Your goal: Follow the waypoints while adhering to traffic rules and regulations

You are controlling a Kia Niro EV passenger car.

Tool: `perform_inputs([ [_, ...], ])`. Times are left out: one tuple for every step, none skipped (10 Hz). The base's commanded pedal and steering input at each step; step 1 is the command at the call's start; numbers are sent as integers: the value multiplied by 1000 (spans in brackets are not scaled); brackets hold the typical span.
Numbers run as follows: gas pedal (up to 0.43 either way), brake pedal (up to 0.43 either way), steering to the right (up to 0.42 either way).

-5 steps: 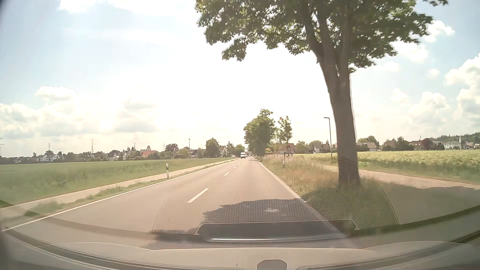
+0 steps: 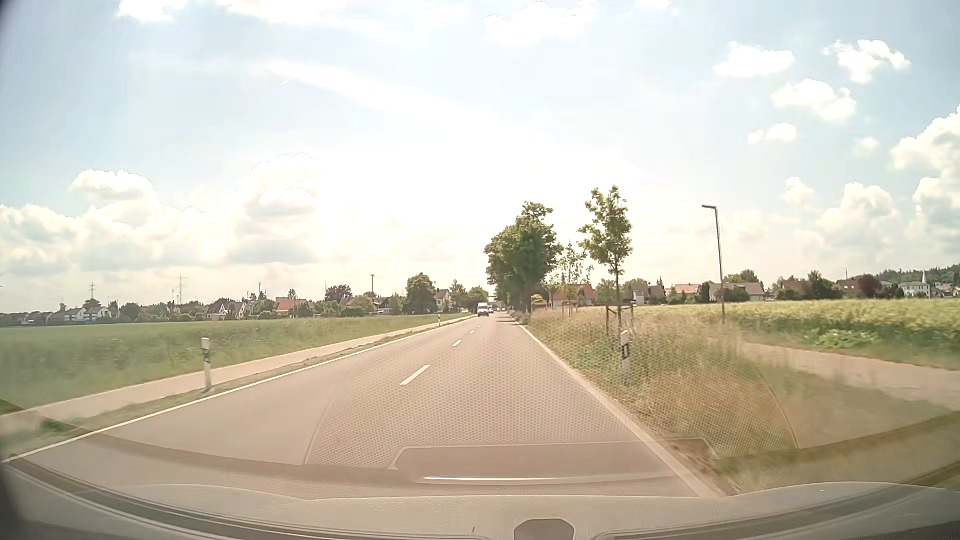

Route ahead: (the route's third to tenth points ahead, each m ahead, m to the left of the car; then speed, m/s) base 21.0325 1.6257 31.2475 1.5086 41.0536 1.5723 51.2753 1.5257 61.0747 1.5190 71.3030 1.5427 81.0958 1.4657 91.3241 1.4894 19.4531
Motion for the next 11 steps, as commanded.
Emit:
perform_inputs([
  [260,0,-4],
  [248,0,-4],
  [240,0,-4],
  [228,0,-4],
  [220,0,-4],
  [209,0,-4],
  [209,0,-5],
  [197,0,-5],
  [177,0,-6],
  [177,0,-5],
  [157,0,-4],
])
